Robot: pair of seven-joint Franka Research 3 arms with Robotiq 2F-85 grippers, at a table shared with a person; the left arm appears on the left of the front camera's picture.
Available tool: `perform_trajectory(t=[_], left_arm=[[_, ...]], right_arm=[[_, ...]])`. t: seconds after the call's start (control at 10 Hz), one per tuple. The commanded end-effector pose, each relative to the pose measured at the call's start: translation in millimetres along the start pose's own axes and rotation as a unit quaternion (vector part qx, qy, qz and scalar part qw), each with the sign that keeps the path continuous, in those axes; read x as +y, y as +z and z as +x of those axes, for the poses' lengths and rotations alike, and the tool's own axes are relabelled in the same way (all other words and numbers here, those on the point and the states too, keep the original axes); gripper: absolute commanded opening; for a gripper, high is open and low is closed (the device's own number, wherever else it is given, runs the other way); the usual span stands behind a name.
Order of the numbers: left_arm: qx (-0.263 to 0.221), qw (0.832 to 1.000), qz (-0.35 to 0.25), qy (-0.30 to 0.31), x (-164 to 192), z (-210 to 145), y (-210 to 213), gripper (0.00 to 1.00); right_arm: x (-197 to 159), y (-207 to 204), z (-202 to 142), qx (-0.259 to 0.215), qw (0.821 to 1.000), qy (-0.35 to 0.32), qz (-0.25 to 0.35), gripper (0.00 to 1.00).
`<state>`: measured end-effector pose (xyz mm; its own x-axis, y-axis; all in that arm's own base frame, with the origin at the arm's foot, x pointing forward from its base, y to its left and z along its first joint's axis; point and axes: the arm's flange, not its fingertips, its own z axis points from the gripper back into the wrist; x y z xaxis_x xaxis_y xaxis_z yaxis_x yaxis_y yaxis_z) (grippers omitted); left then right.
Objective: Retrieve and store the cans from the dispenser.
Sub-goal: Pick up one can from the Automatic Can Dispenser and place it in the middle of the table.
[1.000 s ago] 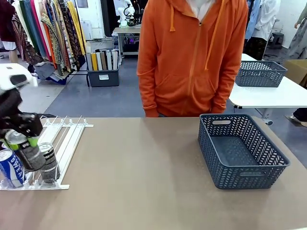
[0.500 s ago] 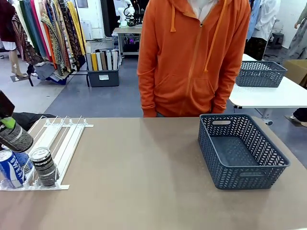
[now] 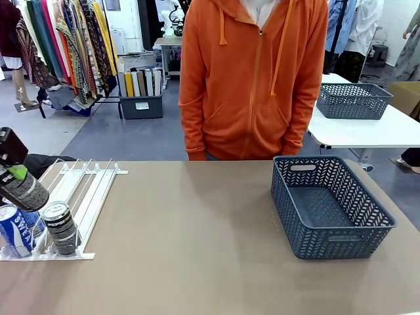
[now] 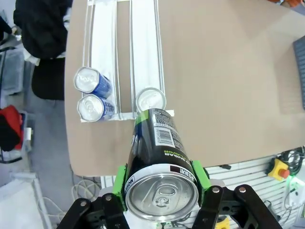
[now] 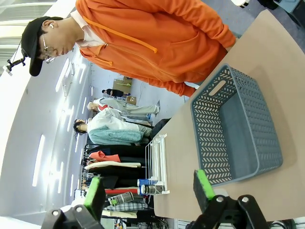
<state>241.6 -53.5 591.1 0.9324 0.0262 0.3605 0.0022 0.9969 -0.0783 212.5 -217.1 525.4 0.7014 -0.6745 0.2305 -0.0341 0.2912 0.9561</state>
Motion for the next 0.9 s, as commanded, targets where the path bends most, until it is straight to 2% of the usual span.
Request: perform_trajectory(t=[0.0,0.2,0.4,0.5,0.6,0.8], left_arm=[[0.028,0.999,-0.043,-0.005,-19.5,0.6,1.1,0.00],[0.038,0.992,-0.083,-0.091,-116.6,22.0,-21.6,0.00],[0.065,0.970,-0.131,-0.194,-217.2,42.6,-75.7,0.00],[0.097,0.961,-0.123,-0.227,-273.2,41.1,-113.8,0.00],[0.104,0.961,-0.085,-0.243,-312.1,37.2,-145.1,0.00],[0.105,0.960,-0.041,-0.256,-353.5,38.2,-189.1,0.00]], right_arm=[[2.0,0.4,1.7,-0.007,1.000,0.009,0.014,1.00],[2.0,0.4,1.7,-0.007,1.000,0.009,0.014,1.00],[2.0,0.4,1.7,-0.007,1.000,0.009,0.014,1.00],[2.0,0.4,1.7,-0.007,1.000,0.009,0.014,1.00],[2.0,0.4,1.7,-0.007,1.000,0.009,0.014,1.00],[2.0,0.4,1.7,-0.007,1.000,0.009,0.014,1.00]])
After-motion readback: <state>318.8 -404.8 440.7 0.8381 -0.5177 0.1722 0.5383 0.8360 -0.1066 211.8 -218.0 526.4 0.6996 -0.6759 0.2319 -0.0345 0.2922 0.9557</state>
